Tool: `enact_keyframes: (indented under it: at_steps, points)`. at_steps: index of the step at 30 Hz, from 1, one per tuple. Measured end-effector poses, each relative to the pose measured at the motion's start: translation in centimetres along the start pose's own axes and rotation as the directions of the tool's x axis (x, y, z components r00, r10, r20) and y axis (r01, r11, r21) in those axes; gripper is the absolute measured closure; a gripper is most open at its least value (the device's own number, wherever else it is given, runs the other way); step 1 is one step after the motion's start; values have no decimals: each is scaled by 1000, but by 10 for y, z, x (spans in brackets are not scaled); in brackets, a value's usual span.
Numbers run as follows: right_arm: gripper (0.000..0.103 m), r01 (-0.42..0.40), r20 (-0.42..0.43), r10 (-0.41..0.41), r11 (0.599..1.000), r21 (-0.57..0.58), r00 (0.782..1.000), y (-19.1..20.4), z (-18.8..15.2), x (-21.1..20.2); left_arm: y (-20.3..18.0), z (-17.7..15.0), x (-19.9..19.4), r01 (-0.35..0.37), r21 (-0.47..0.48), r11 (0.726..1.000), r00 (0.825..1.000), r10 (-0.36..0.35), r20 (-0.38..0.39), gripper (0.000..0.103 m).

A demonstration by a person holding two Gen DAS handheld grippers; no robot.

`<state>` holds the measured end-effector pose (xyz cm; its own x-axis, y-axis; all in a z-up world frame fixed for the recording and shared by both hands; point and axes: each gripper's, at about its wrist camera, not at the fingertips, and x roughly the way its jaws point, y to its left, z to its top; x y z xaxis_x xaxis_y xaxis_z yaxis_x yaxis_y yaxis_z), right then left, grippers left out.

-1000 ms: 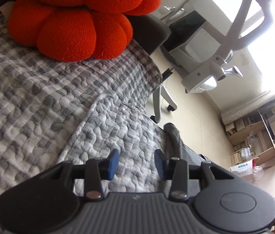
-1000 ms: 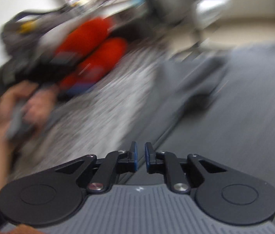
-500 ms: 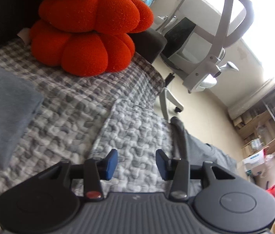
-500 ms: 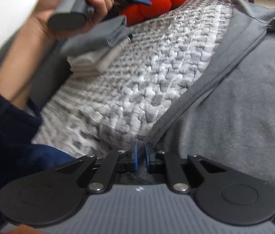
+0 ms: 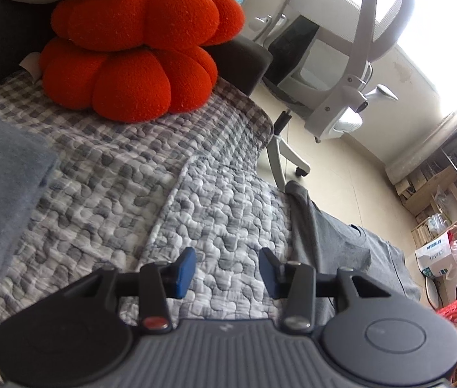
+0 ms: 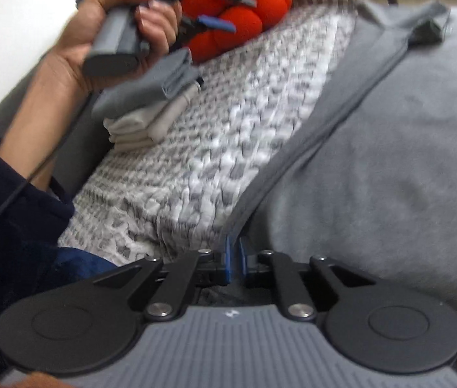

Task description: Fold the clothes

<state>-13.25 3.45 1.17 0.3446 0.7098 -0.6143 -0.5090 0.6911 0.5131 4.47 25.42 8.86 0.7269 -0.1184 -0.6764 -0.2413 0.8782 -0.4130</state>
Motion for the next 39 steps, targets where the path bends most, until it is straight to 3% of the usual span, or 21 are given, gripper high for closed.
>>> enact_keyframes:
  at_steps: [6, 8, 9, 11, 16, 23, 25, 35, 39]
  points:
    - [88, 18, -32, -18, 1000, 7, 999, 6, 1, 18, 2, -1, 0, -19, 10, 1000, 1000, 19, 1, 59]
    - [76, 22, -40, -22, 1000, 8, 999, 9, 1, 23, 5, -1, 1, -23, 2, 1000, 1000, 23, -1, 59]
    - [62, 19, -37, -18, 1000, 4, 999, 10, 0, 22, 6, -1, 2, -26, 1, 1000, 1000, 26, -2, 59]
    - [56, 12, -29, -12, 1000, -3, 1000, 12, -1, 20, 7, -1, 3, -34, 6, 999, 999, 34, -3, 59]
    - [80, 97, -20, -98, 994, -41, 995, 23, -7, 21, 6, -2, 5, -38, 9, 999, 999, 38, -6, 59]
    - [86, 111, -35, -111, 994, -6, 993, 19, -8, 23, 3, -3, 7, -43, 22, 999, 999, 43, -5, 59]
    - [98, 112, -8, -112, 993, -23, 994, 23, -9, 20, 2, -4, 7, -46, 27, 999, 999, 46, -5, 59]
    - [98, -28, 140, 22, 999, 40, 990, 6, -16, -66, -2, -6, 14, -64, 57, 996, 998, 64, -8, 59]
    - [98, -35, 179, 13, 992, 122, 984, -19, -24, -92, -12, -11, 19, -72, 99, 992, 997, 74, -15, 59]
